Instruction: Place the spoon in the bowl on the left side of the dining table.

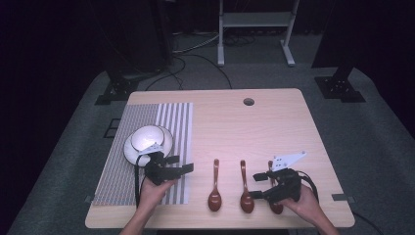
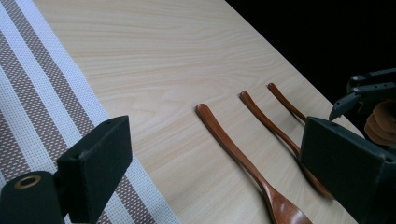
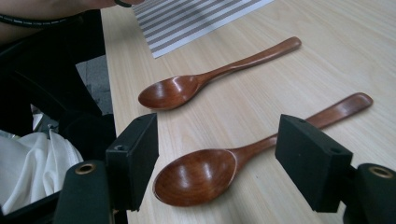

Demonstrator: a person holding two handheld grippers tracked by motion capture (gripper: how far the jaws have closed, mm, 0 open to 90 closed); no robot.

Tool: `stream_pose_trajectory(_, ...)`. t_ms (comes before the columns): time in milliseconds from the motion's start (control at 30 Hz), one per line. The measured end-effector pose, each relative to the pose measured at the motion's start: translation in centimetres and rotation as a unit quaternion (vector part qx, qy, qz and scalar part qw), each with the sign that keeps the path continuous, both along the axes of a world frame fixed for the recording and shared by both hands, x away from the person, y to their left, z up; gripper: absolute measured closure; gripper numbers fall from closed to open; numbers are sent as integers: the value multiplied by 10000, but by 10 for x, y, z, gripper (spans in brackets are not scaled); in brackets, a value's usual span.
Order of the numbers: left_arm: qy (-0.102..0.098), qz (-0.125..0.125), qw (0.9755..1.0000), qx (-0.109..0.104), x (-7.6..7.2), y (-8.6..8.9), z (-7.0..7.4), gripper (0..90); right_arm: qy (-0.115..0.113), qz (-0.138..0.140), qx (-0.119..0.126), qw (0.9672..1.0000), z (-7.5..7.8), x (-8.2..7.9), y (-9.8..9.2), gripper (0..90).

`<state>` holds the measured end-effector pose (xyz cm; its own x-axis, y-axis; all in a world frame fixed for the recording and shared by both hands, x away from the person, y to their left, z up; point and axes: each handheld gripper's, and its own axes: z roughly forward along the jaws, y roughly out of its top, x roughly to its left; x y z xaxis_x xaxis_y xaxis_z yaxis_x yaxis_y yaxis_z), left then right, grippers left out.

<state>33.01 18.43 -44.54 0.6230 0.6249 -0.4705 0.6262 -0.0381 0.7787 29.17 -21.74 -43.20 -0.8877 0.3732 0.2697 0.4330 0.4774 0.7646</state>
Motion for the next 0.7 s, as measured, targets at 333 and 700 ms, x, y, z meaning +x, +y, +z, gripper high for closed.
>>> stream_pose_trajectory(333,-11,-15,10000,-3,-1,0,0,84,-11,275,-40,9996,3,4,22,298)
stream_pose_trajectory(700,8,-42,10000,-4,-1,-1,-1,84,26,605,-118,9981,5,6,46,314)
